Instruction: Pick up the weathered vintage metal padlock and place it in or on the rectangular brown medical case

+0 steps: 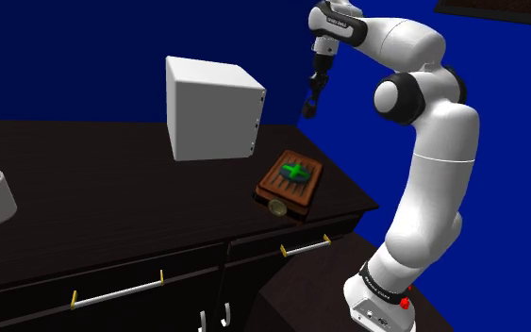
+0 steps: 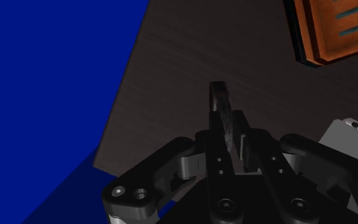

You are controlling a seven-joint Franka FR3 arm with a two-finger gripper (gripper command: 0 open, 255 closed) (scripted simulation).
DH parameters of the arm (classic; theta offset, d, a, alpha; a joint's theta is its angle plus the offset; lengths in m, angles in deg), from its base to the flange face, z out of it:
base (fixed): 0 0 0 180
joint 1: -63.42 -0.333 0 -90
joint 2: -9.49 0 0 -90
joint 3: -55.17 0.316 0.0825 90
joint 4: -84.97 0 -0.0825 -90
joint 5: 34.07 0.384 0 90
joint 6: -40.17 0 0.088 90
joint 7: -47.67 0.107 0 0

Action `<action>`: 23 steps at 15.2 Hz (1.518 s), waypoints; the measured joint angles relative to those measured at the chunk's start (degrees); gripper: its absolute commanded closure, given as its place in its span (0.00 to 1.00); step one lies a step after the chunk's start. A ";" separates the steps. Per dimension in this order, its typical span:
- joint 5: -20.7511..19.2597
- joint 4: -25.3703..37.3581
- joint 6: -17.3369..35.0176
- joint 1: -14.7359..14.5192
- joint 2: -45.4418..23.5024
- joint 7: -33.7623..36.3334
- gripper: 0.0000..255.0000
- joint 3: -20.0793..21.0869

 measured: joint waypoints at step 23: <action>-6.05 -40.50 0.38 -15.26 39.97 27.69 1.00 13.67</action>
